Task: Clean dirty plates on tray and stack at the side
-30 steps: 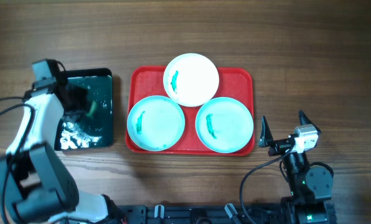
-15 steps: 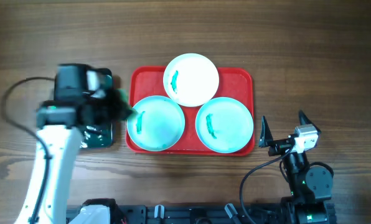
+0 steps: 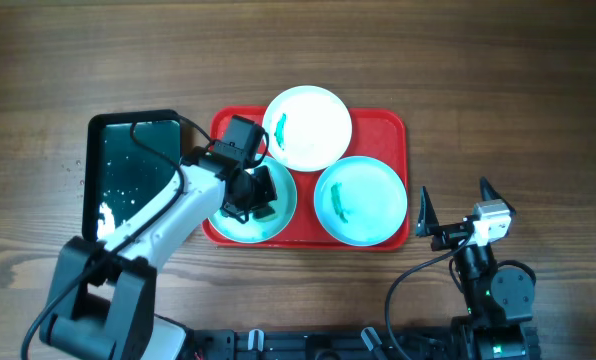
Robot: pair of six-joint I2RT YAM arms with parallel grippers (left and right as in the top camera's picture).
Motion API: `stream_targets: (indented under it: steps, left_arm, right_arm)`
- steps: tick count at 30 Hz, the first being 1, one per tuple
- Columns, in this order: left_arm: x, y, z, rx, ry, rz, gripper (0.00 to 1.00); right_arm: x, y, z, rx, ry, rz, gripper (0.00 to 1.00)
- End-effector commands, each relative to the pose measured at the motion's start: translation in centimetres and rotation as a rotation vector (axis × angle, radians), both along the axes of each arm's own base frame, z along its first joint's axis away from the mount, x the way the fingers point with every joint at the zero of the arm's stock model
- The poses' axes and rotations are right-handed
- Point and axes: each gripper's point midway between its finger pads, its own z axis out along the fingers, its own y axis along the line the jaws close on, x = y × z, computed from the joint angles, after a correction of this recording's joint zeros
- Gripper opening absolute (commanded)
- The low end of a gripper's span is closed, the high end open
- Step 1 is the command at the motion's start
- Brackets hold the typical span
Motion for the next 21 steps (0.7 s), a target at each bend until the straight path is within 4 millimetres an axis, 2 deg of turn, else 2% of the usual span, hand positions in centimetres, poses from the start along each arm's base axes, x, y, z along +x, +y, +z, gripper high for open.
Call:
stream_targets:
  steps: [1,2,3,6,7,11,13,15,16,17,18,20,21]
  left_arm:
    - [0.3,1.7,-1.1,0.102,-0.01,0.028,0.32]
    - [0.3,1.7,-1.0,0.102,-0.011,0.028,0.56]
    - [0.4,1.7,-1.0,0.1,-0.015,0.029,0.59]
    - [1.4,1.8,0.4,0.085,-0.048,0.046,0.53]
    - [2.5,2.3,4.1,0.065,-0.095,0.077,0.55]
    - [3.4,4.7,11.0,0.022,-0.215,0.162,0.57]
    - [2.7,6.4,13.4,0.008,-0.268,0.209,0.66]
    - [1.8,7.8,14.5,0.011,-0.281,0.246,0.92]
    - [1.4,8.5,14.7,0.019,-0.281,0.265,1.0]
    - [1.0,9.1,14.8,0.029,-0.275,0.28,1.0]
    - [0.8,9.4,14.7,0.036,-0.265,0.289,1.0]
    - [0.7,9.5,14.4,0.039,-0.254,0.293,1.0]
    - [0.7,9.5,14.4,0.039,-0.254,0.293,1.0]
  right_arm:
    - [0.0,-0.2,0.1,-0.01,-0.008,-0.012,1.0]
    - [0.0,-0.2,0.1,-0.01,-0.008,-0.012,1.0]
    - [0.0,-0.2,0.1,-0.01,-0.007,-0.012,1.0]
    - [0.0,-0.2,0.1,-0.01,-0.007,-0.012,1.0]
    - [0.0,-0.2,0.1,-0.009,-0.008,-0.012,1.0]
    - [0.0,-0.2,0.1,-0.01,-0.008,-0.012,1.0]
    - [0.0,-0.2,0.1,-0.01,-0.008,-0.012,1.0]
    - [0.0,-0.2,0.1,-0.01,-0.009,-0.012,1.0]
    - [0.0,-0.1,1.1,-0.001,-0.046,-0.006,1.0]
    - [-0.2,0.8,2.0,0.051,-0.074,0.049,1.0]
    - [-0.8,2.9,2.6,0.17,-0.072,0.182,1.0]
    - [-2.9,7.2,2.1,0.434,0.08,0.462,0.99]
    - [-3.6,8.1,1.8,0.545,0.156,0.525,1.0]
